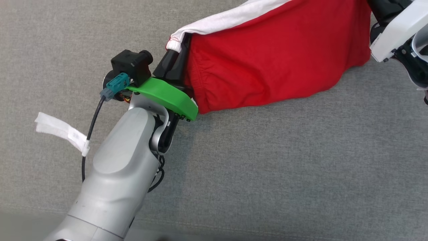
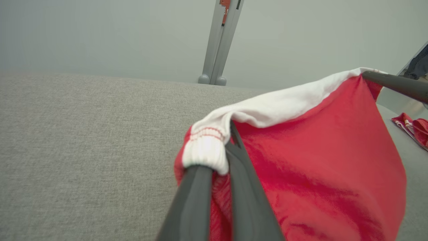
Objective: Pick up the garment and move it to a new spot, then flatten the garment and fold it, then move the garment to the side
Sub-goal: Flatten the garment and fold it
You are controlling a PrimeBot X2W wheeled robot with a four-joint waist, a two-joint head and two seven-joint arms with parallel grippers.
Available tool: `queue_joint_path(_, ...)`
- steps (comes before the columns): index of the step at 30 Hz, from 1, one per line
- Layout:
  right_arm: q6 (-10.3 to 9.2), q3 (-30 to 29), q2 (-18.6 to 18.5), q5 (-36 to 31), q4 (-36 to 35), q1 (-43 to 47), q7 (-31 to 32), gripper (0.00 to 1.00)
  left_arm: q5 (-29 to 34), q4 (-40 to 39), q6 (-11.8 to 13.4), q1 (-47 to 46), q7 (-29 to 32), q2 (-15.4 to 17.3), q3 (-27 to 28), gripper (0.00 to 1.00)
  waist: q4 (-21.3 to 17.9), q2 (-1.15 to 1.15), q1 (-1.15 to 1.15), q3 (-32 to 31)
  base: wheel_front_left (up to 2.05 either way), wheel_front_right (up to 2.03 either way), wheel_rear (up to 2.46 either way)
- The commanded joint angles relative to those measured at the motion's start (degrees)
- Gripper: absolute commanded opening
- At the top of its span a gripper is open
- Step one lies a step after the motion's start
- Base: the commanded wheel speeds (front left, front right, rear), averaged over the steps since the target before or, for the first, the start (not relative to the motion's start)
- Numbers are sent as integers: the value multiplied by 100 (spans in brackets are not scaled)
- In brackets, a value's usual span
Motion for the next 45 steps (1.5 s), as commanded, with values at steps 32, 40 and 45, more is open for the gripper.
queue_joint_path(32, -7, 1733, -25, 795, 1660, 23, -1021, 100, 1056, -1342, 697, 1251, -40, 247, 598, 100, 339, 0, 0, -438, 0, 0, 0)
queue_joint_path(40, -7, 1930, 66, 1016, 1992, 207, -926, 100, 1642, -2414, 899, 2302, -33, 104, 1322, 100, 459, 0, 0, -469, 0, 0, 0)
queue_joint_path(45, -7, 2055, 132, 1106, 2185, 225, -829, 100, 1979, -2700, 863, 2780, -33, 6, 1566, 100, 547, 0, 0, -443, 0, 0, 0)
